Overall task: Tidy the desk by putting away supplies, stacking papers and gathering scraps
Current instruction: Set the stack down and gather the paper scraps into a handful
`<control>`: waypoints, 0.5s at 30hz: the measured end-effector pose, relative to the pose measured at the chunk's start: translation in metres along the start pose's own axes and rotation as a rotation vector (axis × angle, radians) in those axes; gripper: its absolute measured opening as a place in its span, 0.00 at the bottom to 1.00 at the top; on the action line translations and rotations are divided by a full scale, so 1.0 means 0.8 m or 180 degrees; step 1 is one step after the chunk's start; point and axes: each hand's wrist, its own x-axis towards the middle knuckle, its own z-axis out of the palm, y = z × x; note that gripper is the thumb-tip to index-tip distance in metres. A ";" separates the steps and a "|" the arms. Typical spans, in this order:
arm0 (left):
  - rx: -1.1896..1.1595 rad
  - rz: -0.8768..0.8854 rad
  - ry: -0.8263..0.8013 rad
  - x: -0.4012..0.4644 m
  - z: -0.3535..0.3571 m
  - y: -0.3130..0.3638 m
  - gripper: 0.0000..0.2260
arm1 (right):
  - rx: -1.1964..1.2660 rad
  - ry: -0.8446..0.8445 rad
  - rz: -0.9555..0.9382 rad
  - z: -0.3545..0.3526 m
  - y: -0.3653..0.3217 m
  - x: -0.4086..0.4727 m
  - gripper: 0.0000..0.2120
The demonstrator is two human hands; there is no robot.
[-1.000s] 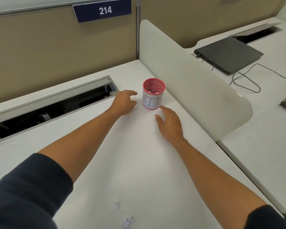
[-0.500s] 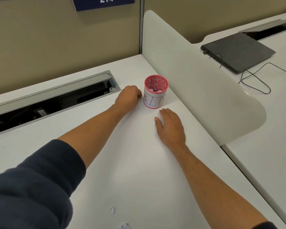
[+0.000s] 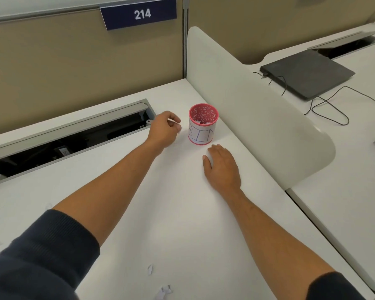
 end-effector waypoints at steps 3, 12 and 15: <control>-0.0603 0.0215 0.0178 -0.003 -0.009 0.031 0.07 | -0.0011 -0.0004 -0.0007 0.001 0.000 0.001 0.17; 0.0310 0.0769 -0.0010 -0.005 0.010 0.089 0.09 | -0.0066 -0.0082 -0.0014 0.002 0.003 0.001 0.18; 0.0550 0.0957 -0.0037 -0.022 -0.009 0.084 0.12 | -0.0059 -0.0143 0.0002 0.000 0.003 0.001 0.18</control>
